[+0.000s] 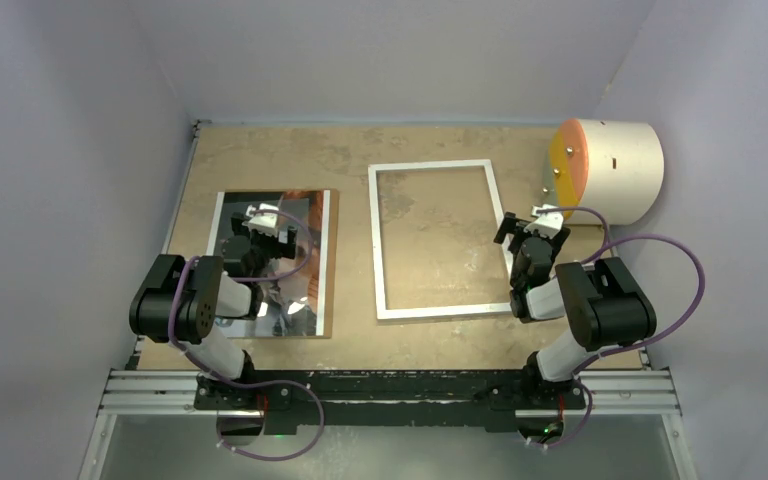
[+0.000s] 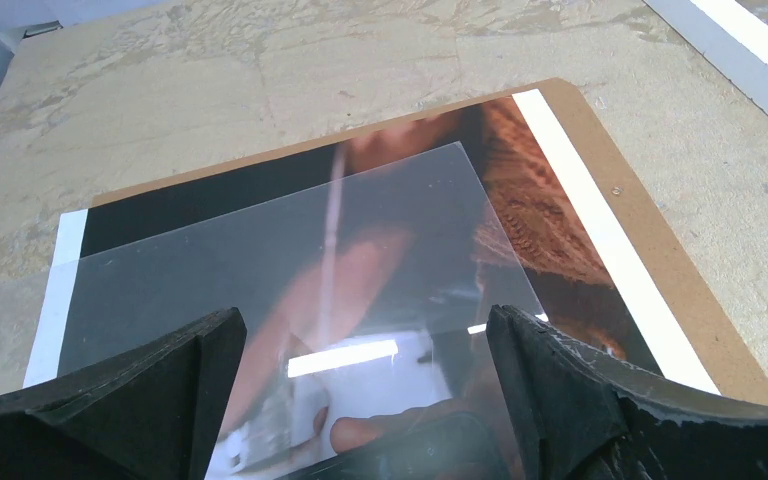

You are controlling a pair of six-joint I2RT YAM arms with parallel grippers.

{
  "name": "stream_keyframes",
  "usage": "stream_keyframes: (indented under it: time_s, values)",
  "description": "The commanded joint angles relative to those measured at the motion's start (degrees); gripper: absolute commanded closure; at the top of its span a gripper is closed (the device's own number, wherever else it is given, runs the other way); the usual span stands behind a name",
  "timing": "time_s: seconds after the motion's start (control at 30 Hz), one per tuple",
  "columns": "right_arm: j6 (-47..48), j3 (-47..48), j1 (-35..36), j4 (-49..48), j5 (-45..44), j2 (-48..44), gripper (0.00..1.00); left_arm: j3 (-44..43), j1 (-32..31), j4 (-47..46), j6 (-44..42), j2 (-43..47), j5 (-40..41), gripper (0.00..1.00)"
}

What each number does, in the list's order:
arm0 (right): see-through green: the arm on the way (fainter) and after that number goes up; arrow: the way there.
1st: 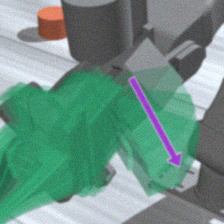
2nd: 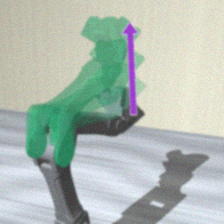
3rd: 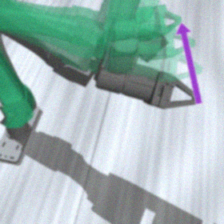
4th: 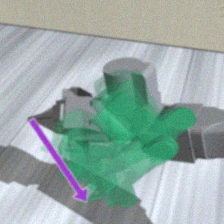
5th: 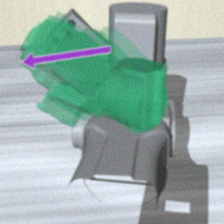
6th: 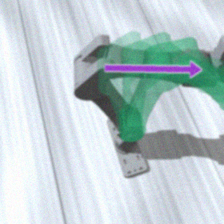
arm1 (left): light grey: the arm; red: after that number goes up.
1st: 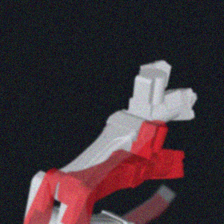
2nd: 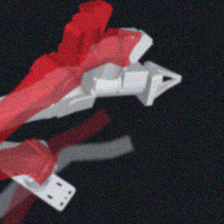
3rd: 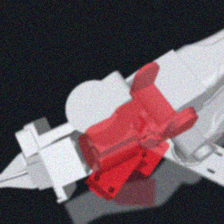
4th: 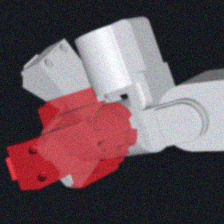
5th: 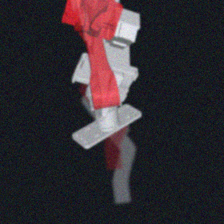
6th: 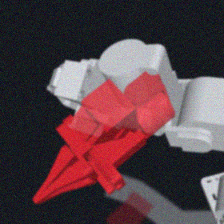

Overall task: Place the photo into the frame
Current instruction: Turn over the photo frame at the center of the board.

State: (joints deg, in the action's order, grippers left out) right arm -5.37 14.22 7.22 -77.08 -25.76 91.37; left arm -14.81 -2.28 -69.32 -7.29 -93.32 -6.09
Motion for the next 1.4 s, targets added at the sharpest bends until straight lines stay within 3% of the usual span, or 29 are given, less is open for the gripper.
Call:
stream_keyframes:
  time_s: [0.0,0.37,0.43,0.53,0.63,0.77,0.83,0.9,0.93,1.03,1.2,1.37]
  values:
    - [-0.2,0.2,-0.1,-2.3,-0.2,-0.9,0.01,-0.5,0.2,-2.7,-0.2,0.2,0.3,0.0]
    - [-0.7,0.4,0.0,-1.5,0.1,-0.9,0.01,-0.8,0.3,-2.8,-0.2,0.5,-0.9,0.0]
    - [0.0,0.4,0.0,-2.7,-2.0,-1.5,0.01,-4.5,1.4,6.0,0.4,3.8,-2.6,0.0]
    - [2.8,1.4,1.1,-0.1,-1.1,-4.2,0.01,-19.3,2.3,34.1,0.0,8.3,-0.3,0.0]
    - [1.5,13.3,4.4,24.4,-8.4,-9.4,0.01,-31.0,3.4,52.1,-2.2,8.7,1.1,0.0]
    - [-21.4,29.3,2.5,53.9,-4.4,-11.0,0.01,-43.0,7.8,67.8,-1.4,7.0,-5.2,0.0]
    - [-28.4,36.9,1.0,66.8,4.1,-9.1,0.01,-47.3,11.1,73.4,1.2,5.8,-10.4,0.0]
    - [-23.5,41.8,1.2,68.1,15.0,-6.8,0.01,-51.6,13.7,78.1,3.2,4.0,-13.9,0.0]
    - [-21.4,43.9,4.1,69.8,14.9,-5.3,0.01,-54.1,14.4,81.0,3.3,3.0,-15.0,0.0]
    - [-18.3,50.9,16.5,78.2,3.0,-0.5,0.01,-58.9,14.7,87.8,1.6,0.4,-15.7,0.01]
    - [-20.2,60.3,29.6,85.9,0.9,10.1,0.01,-59.3,14.7,91.8,-0.2,-0.9,-15.3,0.03]
    - [-20.9,71.1,37.9,92.5,0.0,21.6,0.03,-58.3,14.7,94.8,-1.8,-1.4,-13.1,0.03]
